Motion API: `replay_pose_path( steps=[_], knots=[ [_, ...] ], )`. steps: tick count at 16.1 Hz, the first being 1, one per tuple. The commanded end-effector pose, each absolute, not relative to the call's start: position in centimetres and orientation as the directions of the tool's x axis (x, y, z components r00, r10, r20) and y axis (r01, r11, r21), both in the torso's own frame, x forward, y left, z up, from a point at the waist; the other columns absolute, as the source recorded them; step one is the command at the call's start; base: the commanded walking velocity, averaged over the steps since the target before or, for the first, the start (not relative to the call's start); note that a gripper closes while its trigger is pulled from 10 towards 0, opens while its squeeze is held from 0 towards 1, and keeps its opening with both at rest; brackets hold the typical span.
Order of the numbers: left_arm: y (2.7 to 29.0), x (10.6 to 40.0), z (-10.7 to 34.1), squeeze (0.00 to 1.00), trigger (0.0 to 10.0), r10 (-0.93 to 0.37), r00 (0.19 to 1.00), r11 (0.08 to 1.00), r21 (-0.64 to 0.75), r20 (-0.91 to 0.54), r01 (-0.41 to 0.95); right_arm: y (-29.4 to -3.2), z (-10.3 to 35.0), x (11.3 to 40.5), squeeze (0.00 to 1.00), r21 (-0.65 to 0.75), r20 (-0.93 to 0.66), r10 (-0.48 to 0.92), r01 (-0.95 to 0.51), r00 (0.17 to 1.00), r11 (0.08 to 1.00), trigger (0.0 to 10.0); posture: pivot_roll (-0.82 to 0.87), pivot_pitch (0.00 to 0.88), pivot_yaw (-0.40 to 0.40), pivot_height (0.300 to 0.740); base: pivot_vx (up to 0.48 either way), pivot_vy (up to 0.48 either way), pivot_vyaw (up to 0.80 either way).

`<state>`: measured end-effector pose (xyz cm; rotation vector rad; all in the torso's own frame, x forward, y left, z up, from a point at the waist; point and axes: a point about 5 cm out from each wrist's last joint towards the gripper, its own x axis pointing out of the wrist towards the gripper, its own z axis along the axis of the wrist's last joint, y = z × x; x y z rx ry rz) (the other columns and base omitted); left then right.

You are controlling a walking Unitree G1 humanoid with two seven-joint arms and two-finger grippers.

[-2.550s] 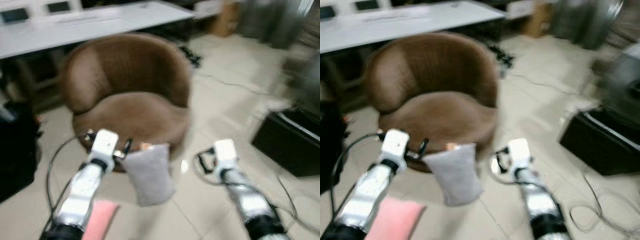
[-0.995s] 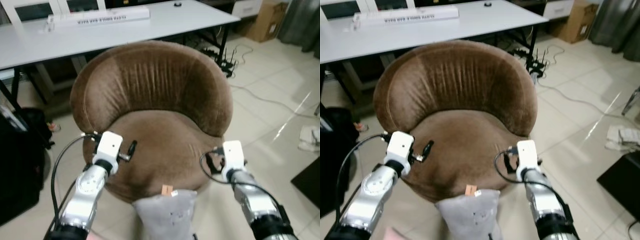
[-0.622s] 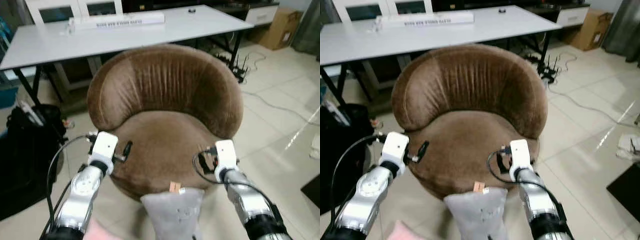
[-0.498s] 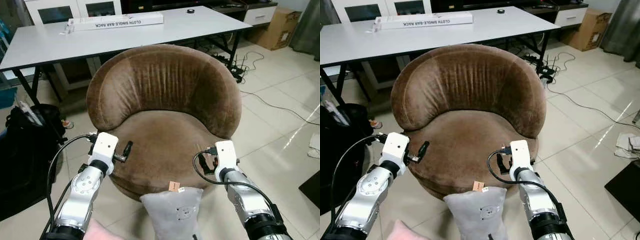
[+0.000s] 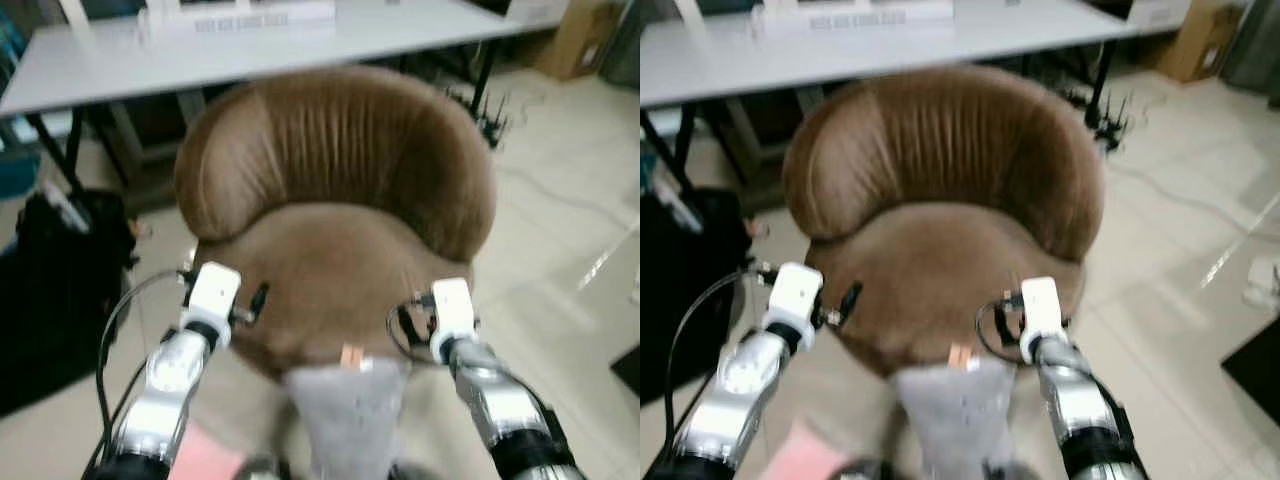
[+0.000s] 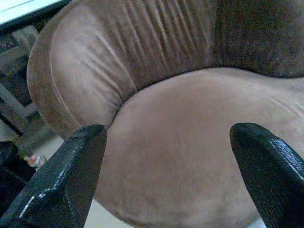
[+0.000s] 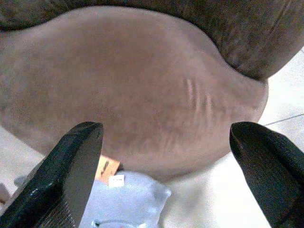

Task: Move the pillow to the sofa from floor

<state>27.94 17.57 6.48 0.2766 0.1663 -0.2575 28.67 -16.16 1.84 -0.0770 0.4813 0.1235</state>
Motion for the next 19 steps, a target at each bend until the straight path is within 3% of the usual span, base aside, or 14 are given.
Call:
replay_pose_path(
  steps=[1, 16, 19],
  knots=[
    [17.62, 27.73, 6.04, 0.00, 10.0, -0.235, 0.947, 0.924, 0.252, -0.218, 0.287, -16.13, 1.96, 28.69, 0.00, -0.045, -0.468, 0.100, -0.137, 0.878, 0.990, 10.0, 0.08, 0.000, 0.033, 0.621, 0.000, 0.000, 0.00],
    [17.10, 28.42, 5.52, 0.00, 10.0, -0.245, 0.944, 0.924, 0.241, -0.220, 0.296, -16.59, 2.17, 28.45, 0.00, -0.068, -0.469, 0.101, -0.150, 0.878, 0.986, 10.0, 0.07, 0.000, 0.020, 0.606, 0.000, 0.000, 0.00],
    [17.03, 28.45, 5.08, 0.00, 10.0, -0.254, 0.938, 0.926, 0.221, -0.236, 0.306, -16.34, 1.97, 28.50, 0.00, -0.065, -0.481, 0.112, -0.163, 0.869, 0.984, 10.0, 0.08, 0.000, 0.011, 0.606, 0.307, 0.000, 0.00]
  ],
)
